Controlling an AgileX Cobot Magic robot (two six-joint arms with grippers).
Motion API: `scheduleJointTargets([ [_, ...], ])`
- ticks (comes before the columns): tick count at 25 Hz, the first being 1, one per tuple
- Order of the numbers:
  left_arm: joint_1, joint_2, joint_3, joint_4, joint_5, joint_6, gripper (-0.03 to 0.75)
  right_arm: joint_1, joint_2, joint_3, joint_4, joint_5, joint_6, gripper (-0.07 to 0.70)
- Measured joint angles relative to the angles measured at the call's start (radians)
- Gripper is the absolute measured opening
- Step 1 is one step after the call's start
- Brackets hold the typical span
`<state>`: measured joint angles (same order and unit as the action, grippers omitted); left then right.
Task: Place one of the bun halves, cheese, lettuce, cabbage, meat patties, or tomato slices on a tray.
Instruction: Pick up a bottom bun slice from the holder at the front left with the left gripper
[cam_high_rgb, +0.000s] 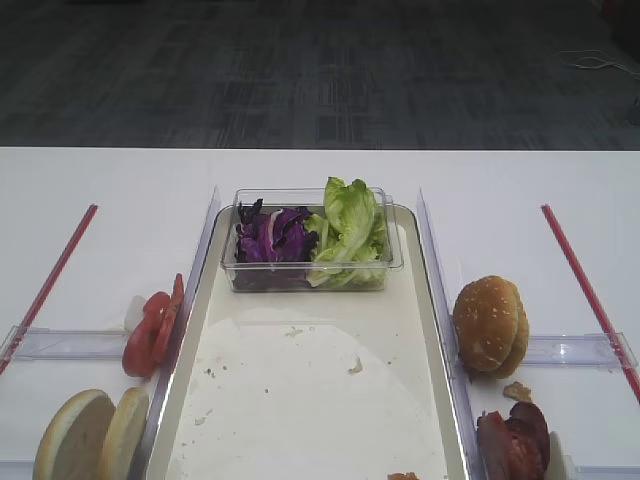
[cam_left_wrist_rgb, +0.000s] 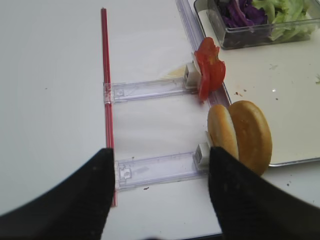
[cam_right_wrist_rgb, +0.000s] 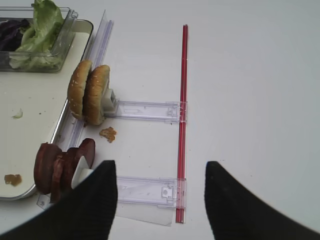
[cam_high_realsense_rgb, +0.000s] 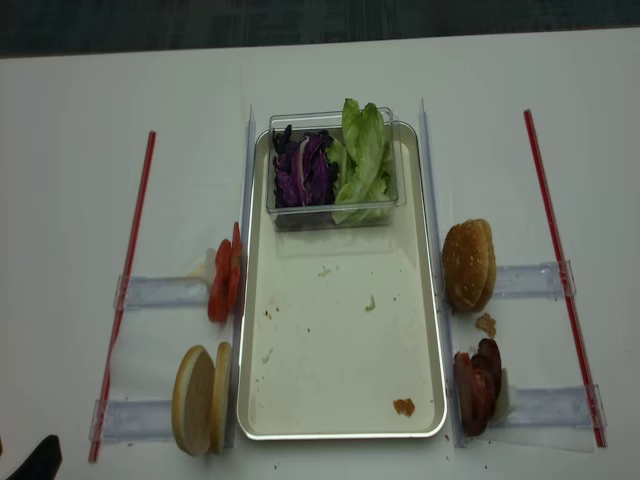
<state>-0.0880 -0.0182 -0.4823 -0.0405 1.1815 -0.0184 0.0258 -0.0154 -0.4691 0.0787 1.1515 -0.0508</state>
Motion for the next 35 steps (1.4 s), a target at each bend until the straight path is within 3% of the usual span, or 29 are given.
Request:
scheduleJointTargets([
  [35,0.000,0.000,0.000,0.000,0.000,0.000,0.396,0.000,0.000,0.000,0.000,0.000,0.000,0.414],
])
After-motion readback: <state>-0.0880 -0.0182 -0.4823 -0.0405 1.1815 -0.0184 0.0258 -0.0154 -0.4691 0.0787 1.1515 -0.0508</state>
